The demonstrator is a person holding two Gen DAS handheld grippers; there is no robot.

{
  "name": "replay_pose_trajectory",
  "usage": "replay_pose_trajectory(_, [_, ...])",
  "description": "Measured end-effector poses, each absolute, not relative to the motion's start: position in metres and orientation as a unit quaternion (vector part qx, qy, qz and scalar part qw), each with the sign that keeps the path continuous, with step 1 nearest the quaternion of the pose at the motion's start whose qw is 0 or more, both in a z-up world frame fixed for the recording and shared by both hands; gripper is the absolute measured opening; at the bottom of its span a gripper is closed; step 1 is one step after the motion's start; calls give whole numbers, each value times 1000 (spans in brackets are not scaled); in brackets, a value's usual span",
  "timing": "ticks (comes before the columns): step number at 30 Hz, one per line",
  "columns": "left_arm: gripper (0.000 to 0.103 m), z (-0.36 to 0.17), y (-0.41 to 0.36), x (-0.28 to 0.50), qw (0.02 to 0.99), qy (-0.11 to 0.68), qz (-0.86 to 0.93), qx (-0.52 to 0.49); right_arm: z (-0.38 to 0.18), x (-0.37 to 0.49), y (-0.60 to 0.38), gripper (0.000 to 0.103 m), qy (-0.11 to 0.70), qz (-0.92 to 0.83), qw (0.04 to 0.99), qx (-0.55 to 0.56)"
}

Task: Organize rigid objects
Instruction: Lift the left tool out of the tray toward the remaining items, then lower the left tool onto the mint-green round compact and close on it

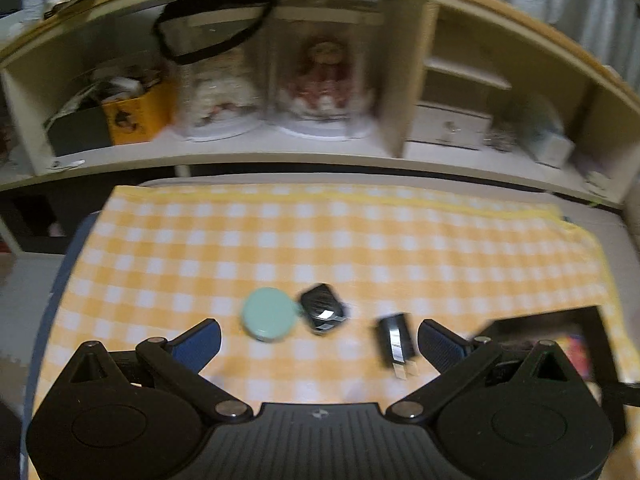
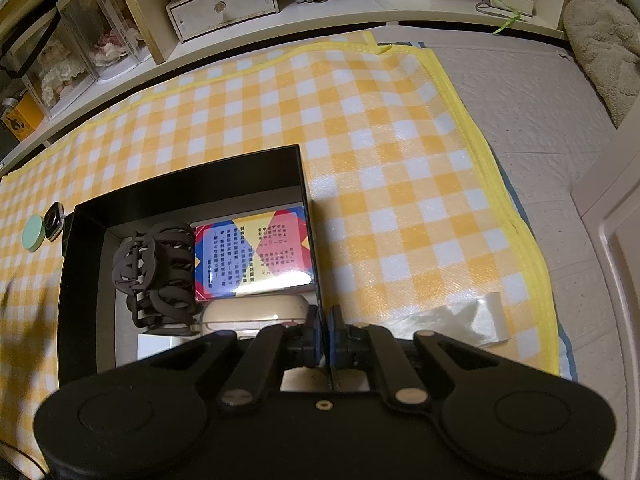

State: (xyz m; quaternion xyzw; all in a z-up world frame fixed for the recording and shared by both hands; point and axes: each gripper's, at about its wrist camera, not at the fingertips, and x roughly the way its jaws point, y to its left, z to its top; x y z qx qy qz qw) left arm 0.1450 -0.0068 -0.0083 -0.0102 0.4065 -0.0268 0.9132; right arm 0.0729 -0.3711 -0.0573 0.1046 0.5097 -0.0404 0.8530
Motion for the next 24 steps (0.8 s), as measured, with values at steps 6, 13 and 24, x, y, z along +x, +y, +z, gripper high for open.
replay_pose_trajectory(6, [103, -40, 14, 175, 912, 409, 4, -25, -58, 73, -371, 5, 510, -40, 852, 106])
replay_pose_trajectory(13, [84, -70, 29, 192, 913, 408, -12, -18, -61, 74, -371, 5, 515, -42, 850, 103])
replay_pose_trajectory(24, [68, -95, 27, 203, 912, 404, -55, 54, -63, 76, -370, 5, 520, -47, 847, 104])
